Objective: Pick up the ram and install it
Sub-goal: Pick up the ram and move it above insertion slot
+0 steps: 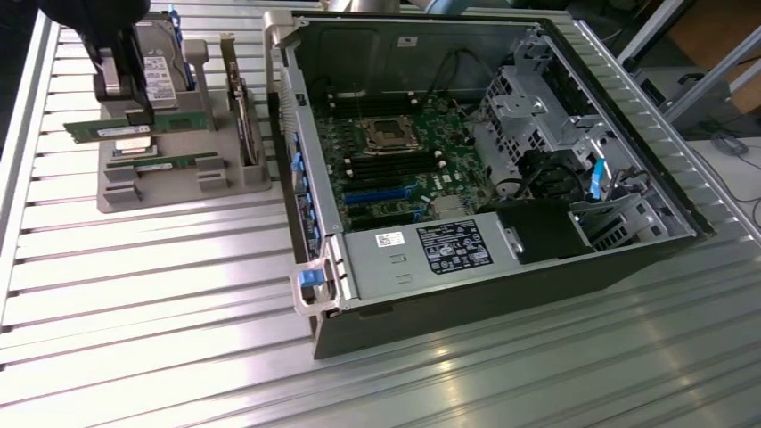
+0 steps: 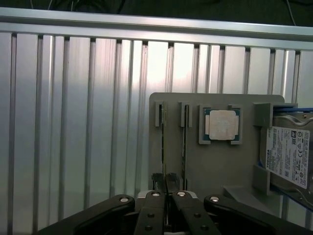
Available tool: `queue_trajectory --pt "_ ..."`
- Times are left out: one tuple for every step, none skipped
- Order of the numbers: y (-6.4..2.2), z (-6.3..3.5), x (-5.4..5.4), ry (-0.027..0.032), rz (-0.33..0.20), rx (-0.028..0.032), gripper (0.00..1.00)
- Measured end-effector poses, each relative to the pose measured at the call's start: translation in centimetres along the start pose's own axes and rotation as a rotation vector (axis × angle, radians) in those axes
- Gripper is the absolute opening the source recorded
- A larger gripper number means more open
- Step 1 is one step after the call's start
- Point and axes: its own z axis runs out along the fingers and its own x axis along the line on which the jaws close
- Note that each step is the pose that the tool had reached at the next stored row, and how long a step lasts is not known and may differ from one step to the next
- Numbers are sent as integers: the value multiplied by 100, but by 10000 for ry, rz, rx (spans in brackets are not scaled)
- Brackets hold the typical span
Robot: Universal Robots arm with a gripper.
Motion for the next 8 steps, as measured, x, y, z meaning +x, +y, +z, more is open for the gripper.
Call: queue_trajectory --pt "0 -10 0 0 0 -1 12" --pt "0 -16 0 0 0 0 12" --pt "1 -23 0 -1 0 1 12" --pt "1 -29 0 -1 0 0 12" --pt "1 -32 0 -1 0 0 12" --pt "1 -36 1 -1 -1 0 12" --pt "1 -42 0 -1 0 0 12" --pt "2 -55 1 -1 0 -1 12"
